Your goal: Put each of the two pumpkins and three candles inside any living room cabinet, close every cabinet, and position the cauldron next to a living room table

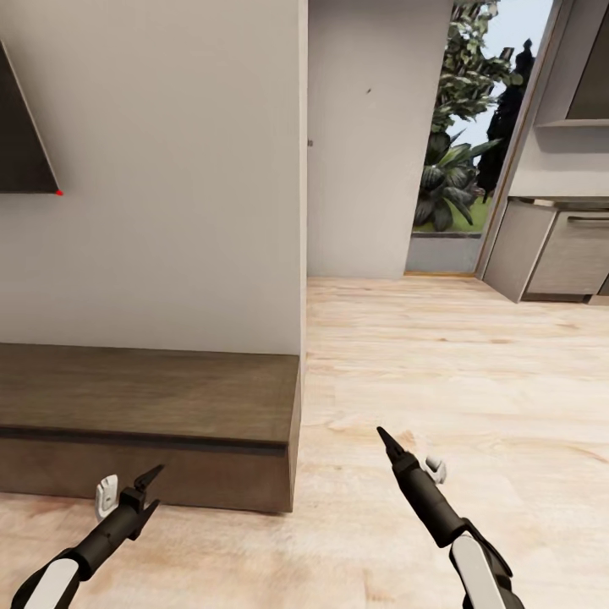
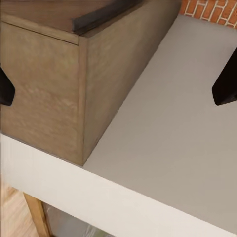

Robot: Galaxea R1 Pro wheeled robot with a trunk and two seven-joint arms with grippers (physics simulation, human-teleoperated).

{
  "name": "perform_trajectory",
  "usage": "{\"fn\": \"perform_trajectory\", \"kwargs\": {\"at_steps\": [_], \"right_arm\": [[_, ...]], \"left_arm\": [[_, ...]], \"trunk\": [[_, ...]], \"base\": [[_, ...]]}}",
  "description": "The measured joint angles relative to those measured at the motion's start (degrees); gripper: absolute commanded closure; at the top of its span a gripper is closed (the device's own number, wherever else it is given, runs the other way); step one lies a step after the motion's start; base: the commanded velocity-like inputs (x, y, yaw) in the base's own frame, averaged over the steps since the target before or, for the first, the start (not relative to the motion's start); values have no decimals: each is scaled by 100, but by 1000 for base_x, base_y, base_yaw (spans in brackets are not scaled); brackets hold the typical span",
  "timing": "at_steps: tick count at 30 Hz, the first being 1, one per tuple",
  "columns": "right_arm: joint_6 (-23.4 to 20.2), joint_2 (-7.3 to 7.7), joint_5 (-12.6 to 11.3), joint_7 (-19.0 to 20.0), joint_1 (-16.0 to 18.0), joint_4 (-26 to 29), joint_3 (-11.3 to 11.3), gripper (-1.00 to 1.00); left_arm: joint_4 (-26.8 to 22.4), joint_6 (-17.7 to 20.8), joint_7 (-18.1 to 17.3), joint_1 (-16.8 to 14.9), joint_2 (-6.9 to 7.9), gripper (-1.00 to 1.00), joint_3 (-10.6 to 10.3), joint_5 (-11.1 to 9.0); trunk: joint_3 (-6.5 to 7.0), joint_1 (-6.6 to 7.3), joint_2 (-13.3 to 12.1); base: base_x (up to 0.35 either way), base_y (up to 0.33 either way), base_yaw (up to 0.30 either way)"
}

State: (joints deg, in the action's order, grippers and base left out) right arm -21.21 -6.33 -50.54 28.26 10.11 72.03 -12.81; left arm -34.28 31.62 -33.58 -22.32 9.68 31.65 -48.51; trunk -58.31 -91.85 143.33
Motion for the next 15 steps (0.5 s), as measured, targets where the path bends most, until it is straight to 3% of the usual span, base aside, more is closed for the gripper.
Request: {"fn": "perform_trajectory", "kwargs": {"at_steps": [6,15], "right_arm": [[-12,5,1,56,0,42,227,-100],[-15,6,1,74,0,50,309,-100]], "left_arm": [[0,15,-10,0,-1,-100,15,-7],[0,19,-11,0,-1,-100,17,-9]], "trunk": [[0,0,0],[0,0,0]], "base": [[0,0,0],[43,0,0]]}}
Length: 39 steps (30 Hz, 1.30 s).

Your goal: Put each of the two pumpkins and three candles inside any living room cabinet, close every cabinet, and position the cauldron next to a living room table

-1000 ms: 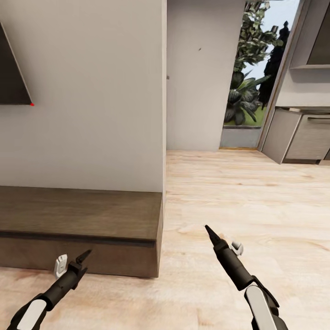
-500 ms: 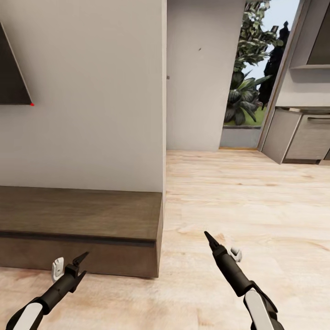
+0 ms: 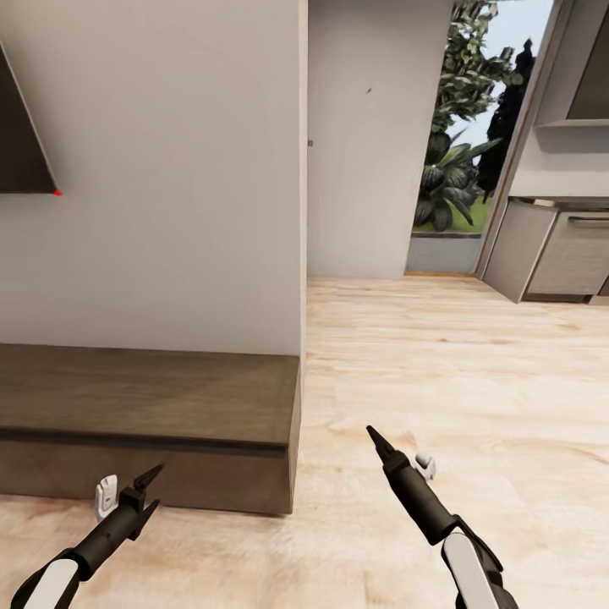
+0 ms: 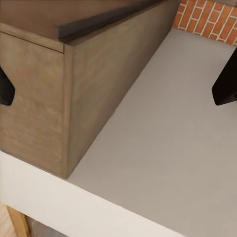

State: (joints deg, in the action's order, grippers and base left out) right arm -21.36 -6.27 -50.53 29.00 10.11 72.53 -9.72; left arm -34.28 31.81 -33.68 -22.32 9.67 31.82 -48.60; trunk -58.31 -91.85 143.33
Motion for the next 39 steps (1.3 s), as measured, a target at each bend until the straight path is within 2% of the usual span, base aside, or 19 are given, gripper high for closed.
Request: {"fn": "perform_trajectory", "kwargs": {"at_steps": [21,32,39], "right_arm": [[6,-5,8,0,0,-2,77,-100],[9,-6,8,0,0,-2,179,-100],[9,-6,8,0,0,-2,181,-100]], "left_arm": [[0,-1,5,0,-1,-100,2,5],[2,4,-10,0,1,-100,8,0],[8,100,-244,0,8,-100,81,-1]], "trunk": [[0,0,0],[0,0,0],[0,0,0]], "base": [[119,0,0],[23,0,0],[0,0,0]]}}
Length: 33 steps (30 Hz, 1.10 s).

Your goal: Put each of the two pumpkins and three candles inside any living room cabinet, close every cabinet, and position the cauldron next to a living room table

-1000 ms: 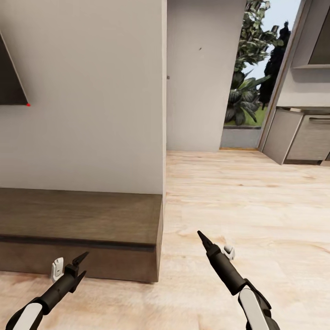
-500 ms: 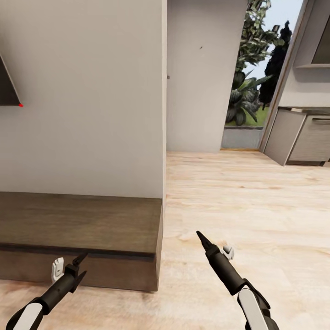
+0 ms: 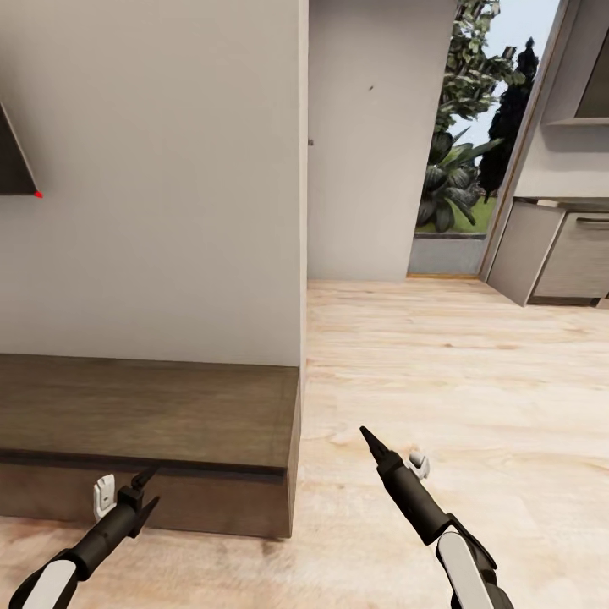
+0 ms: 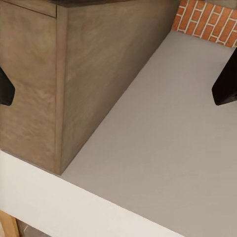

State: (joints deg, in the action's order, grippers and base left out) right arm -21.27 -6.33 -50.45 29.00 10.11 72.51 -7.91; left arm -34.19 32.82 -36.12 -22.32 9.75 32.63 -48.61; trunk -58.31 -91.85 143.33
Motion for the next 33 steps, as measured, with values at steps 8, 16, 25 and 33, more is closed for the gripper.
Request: {"fn": "perform_trajectory", "kwargs": {"at_steps": [8,16,25,33], "right_arm": [[0,0,0,2,0,0,0,-100],[0,5,0,7,0,0,0,-100],[0,7,0,9,0,0,2,-100],[0,7,1,9,0,0,4,-100]], "left_arm": [[9,46,-221,2,5,-100,16,9],[9,49,-237,9,5,-100,47,9],[9,49,-237,8,8,-100,51,9],[9,49,-237,9,5,-100,51,8]], "trunk": [[0,0,0],[-89,-10,5],[-199,-23,12],[-287,-34,17]], "base": [[0,0,0],[0,0,0],[0,0,0],[0,0,0]]}}
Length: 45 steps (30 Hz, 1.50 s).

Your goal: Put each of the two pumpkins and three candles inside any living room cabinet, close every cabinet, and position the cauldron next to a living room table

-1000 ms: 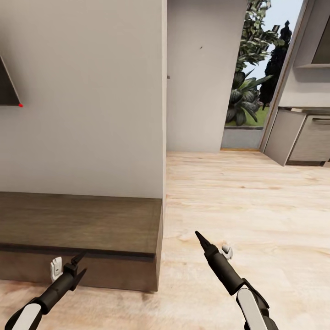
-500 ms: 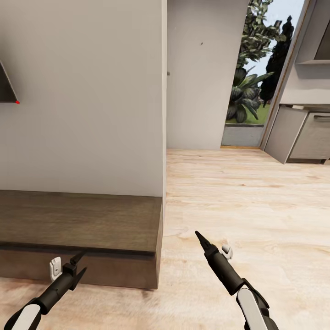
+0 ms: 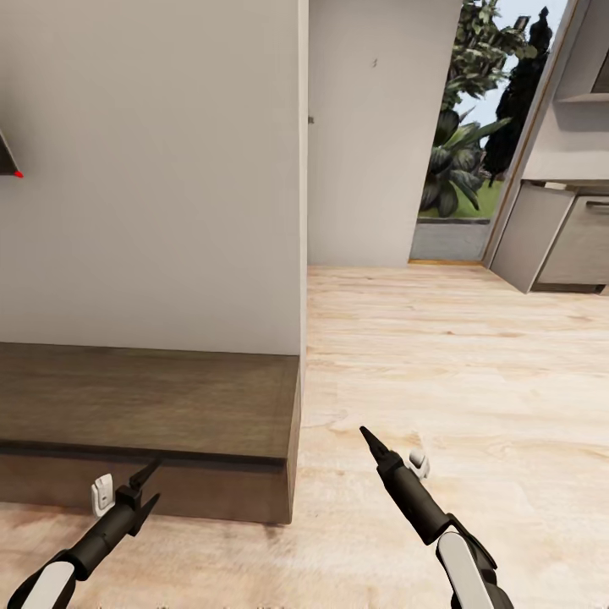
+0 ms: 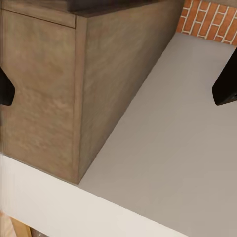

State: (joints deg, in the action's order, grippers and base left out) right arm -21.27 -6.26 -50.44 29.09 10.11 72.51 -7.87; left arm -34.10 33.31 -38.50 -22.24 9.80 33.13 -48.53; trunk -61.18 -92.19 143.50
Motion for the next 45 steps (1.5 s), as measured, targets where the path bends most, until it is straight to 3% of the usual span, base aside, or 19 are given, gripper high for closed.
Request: {"fn": "perform_trajectory", "kwargs": {"at_steps": [9,18,24,45], "right_arm": [[-7,-2,-1,0,0,0,-3,-100],[-2,-5,-1,0,0,0,0,-100],[-2,-5,0,0,0,0,3,-100],[-3,-6,-1,0,0,2,5,-100]], "left_arm": [[0,18,-29,0,-3,-100,-7,-2],[0,102,-437,7,-4,-100,-9,33],[0,105,-462,9,-1,-100,-9,37],[0,117,-466,9,2,-100,-9,37]], "trunk": [[-1,0,0],[-1,0,0],[-89,-10,5],[-89,-10,6]], "base": [[0,0,0],[0,0,0],[0,0,0],[24,0,0]]}}
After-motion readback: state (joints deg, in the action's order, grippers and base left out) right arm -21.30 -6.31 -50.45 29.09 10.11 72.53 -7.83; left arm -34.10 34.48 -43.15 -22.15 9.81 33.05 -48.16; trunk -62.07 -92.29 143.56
